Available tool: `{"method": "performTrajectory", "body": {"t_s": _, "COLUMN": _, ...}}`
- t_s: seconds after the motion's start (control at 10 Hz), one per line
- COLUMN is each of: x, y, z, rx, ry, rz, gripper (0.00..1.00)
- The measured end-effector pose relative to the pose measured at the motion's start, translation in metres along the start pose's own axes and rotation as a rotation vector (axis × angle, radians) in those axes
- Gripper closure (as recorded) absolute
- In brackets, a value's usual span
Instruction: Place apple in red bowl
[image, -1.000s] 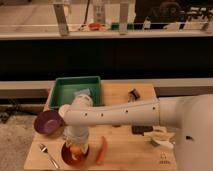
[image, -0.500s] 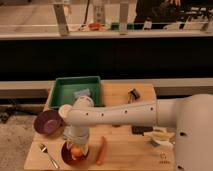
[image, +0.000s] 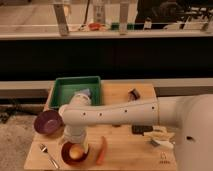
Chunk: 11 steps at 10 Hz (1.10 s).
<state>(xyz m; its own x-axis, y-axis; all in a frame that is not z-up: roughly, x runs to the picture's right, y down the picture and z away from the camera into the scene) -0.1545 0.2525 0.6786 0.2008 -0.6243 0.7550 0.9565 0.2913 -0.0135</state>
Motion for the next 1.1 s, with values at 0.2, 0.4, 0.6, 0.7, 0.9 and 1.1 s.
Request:
{"method": "performTrajectory", "body": {"t_s": 0.2, "x": -0.002, "y": -0.004, "z": -0.008, "rx": -0.006, "ry": 0.037, "rz": -0.018, "gripper": 0.23}}
{"method": "performTrajectory", "body": {"t_s": 0.4, "x": -0.002, "y": -0.007, "z": -0.016, "rx": -0.008, "ry": 0.077, "rz": -0.032, "gripper": 0.23}}
{"method": "performTrajectory", "body": {"t_s": 0.6, "x": -0.002, "y": -0.008, "z": -0.016, "rx": -0.009, "ry": 0.079, "rz": -0.036, "gripper": 0.23}}
{"method": "performTrajectory", "body": {"t_s": 0.7, "x": -0.002, "y": -0.008, "z": -0.016, "rx": -0.009, "ry": 0.079, "rz": -0.037, "gripper": 0.23}}
{"method": "performTrajectory", "body": {"t_s": 0.9, "x": -0.002, "y": -0.008, "z": -0.015, "rx": -0.009, "ry": 0.078, "rz": -0.036, "gripper": 0.23}}
{"method": "performTrajectory", "body": {"t_s": 1.1, "x": -0.002, "y": -0.008, "z": -0.015, "rx": -0.009, "ry": 0.078, "rz": -0.036, "gripper": 0.23}}
